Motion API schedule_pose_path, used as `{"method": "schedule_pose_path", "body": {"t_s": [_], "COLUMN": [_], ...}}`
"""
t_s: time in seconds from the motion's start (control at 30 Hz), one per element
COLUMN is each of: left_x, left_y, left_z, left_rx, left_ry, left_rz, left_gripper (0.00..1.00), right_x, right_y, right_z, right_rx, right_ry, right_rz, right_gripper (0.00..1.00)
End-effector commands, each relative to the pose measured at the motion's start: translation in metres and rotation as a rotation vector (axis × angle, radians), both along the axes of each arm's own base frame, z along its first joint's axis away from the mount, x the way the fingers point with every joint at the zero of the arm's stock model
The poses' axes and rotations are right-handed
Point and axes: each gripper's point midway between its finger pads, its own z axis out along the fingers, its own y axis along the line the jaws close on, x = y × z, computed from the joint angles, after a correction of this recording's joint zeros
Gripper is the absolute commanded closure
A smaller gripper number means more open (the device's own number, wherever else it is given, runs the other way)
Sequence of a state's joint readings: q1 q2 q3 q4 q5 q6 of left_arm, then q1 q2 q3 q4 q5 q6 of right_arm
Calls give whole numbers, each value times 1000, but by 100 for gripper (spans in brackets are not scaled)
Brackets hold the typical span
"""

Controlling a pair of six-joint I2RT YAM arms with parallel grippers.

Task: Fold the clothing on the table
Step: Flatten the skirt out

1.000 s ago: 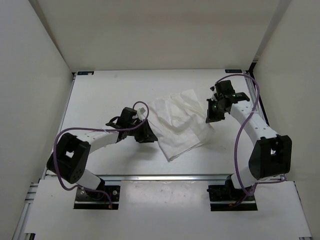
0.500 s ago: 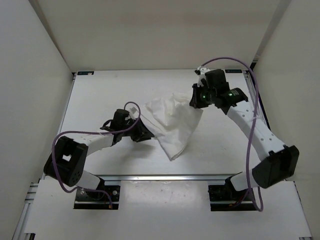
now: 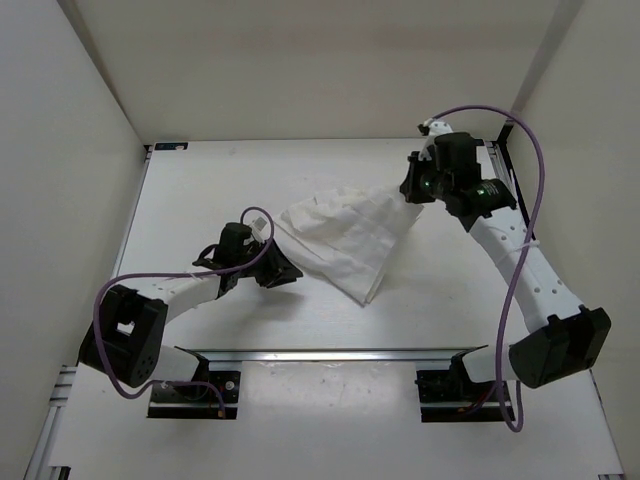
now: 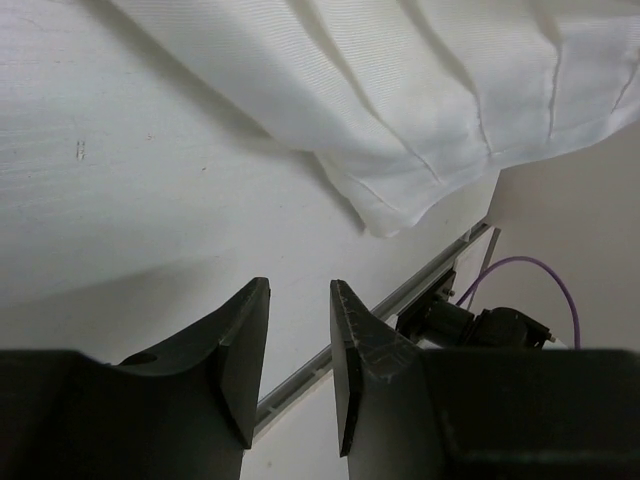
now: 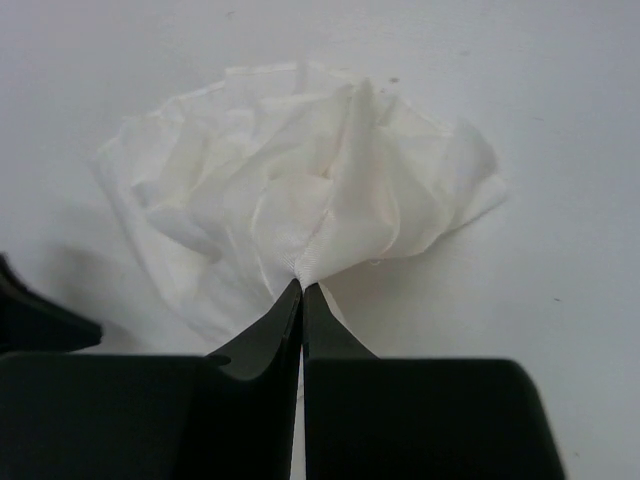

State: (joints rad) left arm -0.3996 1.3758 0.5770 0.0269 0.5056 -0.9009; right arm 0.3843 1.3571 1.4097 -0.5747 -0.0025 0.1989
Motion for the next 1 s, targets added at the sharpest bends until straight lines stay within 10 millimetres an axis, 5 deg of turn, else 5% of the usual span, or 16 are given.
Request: {"method": "schedule_pose_path", "body": {"t_s": [0.0,0.1,0.2,0.23,0.27,0.33,0.5,0.57,0.7,0.73,0.8,0.97], "left_x": [5,8,9,10,11,8,7,7,9,7,7,0], "left_y": [0,2,3,3,3,2,5,3,3,2,3,7], "left_z": [9,11,12,12,13,11,7,8,7,6,9,5], "left_rx": [-19,-12,-7,-6,-6,-8,-1,-9,-8,-7,-6,11], "left_ry": [-37,-39,-41,-42,-47,-33,-22,-23,-22,-18,-24,-5], "left_rz": [5,9,-1,0,-6,-11,-8,-15,-14,-20,-19,-25], "left_gripper": [59,58,58,58,59,60,58,59,59,59,59,59], "right_x": [18,20,26,26,24,21,13,10,-2,-5,-8,-15], "right_y": [-41,-85,-140,-150,-160,-162,-117,-105,-115,-122,-142,-156], "right_z": [-26,-72,-95,-98,-106,-112,-87,-91,-128,-141,-156,-184], "right_rx": [-72,-231,-382,-413,-438,-475,-525,-479,-386,-366,-345,-192], "right_ry": [25,90,144,167,213,246,84,111,263,302,355,467], "right_rz": [-167,-319,-511,-533,-554,-569,-397,-335,-355,-374,-425,-434], "right_gripper": [100,100,97,81,39,1,1,7,67,72,56,55]}}
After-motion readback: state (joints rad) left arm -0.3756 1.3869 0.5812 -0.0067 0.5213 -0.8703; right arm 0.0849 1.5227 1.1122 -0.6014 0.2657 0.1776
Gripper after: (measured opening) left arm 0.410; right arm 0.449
